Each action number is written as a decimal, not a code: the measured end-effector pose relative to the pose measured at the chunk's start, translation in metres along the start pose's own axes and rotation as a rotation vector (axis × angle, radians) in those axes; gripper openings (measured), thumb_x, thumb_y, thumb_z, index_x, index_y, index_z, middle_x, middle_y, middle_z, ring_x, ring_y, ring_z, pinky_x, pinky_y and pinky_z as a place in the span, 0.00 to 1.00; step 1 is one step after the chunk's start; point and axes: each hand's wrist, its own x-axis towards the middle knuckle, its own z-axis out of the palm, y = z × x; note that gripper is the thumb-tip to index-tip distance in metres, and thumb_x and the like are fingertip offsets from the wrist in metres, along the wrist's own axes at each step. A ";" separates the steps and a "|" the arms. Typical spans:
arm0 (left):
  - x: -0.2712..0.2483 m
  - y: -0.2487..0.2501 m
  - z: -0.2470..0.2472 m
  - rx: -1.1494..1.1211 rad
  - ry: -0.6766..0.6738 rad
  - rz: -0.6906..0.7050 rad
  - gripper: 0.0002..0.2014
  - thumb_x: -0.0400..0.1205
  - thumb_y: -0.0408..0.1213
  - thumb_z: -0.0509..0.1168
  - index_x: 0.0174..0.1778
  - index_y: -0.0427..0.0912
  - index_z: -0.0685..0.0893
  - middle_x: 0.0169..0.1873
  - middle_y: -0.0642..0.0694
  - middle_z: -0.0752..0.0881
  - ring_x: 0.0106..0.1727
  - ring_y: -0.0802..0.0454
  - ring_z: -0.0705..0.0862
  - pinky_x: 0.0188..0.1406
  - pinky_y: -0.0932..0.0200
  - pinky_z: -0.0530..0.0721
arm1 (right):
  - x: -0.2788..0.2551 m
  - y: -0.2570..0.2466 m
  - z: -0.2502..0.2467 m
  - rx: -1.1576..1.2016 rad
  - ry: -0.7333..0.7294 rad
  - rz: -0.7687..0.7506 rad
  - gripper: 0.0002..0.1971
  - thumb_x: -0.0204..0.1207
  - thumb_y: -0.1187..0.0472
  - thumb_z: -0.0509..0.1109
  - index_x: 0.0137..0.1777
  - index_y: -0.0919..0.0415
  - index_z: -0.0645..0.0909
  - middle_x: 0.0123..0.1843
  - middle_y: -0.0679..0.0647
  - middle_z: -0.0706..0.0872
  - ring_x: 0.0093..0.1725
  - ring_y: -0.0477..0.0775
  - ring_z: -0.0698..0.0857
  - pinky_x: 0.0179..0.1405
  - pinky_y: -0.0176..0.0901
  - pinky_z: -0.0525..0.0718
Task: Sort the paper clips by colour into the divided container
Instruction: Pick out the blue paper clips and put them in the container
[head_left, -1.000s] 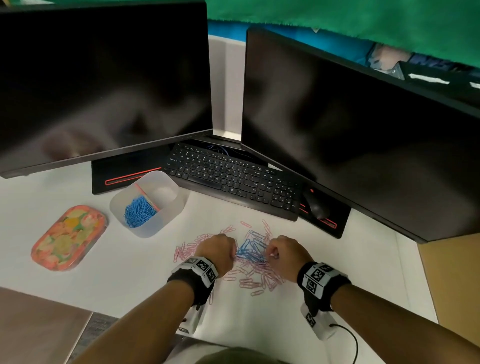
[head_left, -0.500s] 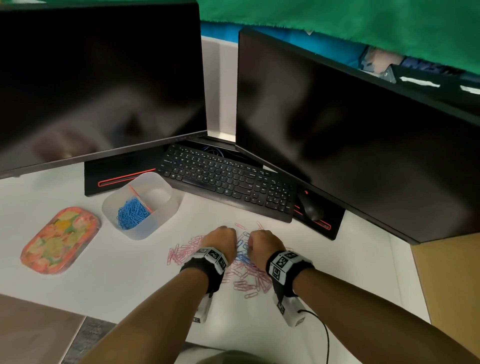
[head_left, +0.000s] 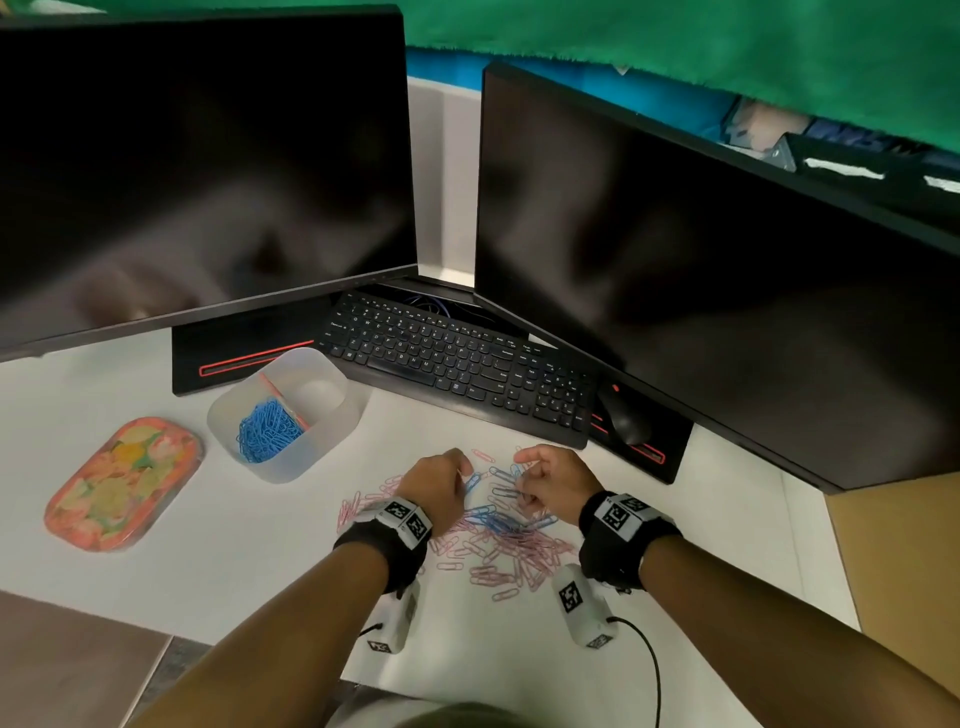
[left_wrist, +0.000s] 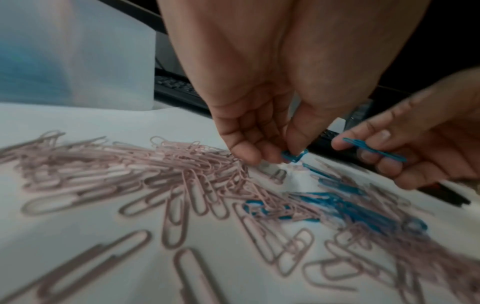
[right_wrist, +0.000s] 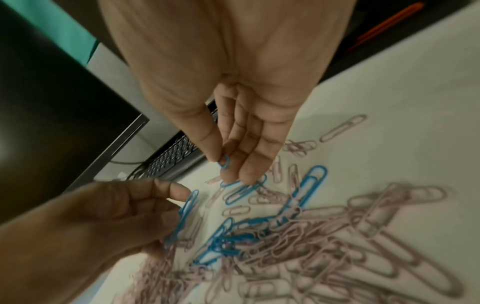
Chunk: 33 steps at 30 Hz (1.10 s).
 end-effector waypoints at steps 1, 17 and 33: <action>0.001 -0.003 0.000 -0.051 -0.004 -0.008 0.14 0.82 0.31 0.55 0.60 0.45 0.80 0.49 0.41 0.87 0.47 0.43 0.85 0.45 0.57 0.82 | 0.000 0.000 -0.001 0.070 -0.039 0.010 0.10 0.77 0.73 0.66 0.54 0.60 0.80 0.36 0.60 0.85 0.32 0.54 0.86 0.40 0.48 0.87; -0.013 -0.008 -0.012 -1.120 -0.073 -0.172 0.09 0.83 0.22 0.59 0.50 0.32 0.84 0.35 0.39 0.86 0.29 0.50 0.83 0.30 0.60 0.84 | 0.017 -0.006 -0.006 -0.138 0.062 0.010 0.11 0.71 0.68 0.70 0.39 0.49 0.80 0.49 0.52 0.85 0.42 0.48 0.83 0.35 0.35 0.76; -0.001 -0.010 -0.006 -0.636 0.084 -0.254 0.19 0.83 0.41 0.59 0.23 0.45 0.75 0.23 0.47 0.76 0.34 0.45 0.75 0.40 0.55 0.72 | 0.005 -0.003 0.015 -0.716 0.007 -0.254 0.11 0.72 0.70 0.64 0.47 0.54 0.81 0.48 0.52 0.84 0.48 0.56 0.83 0.49 0.46 0.84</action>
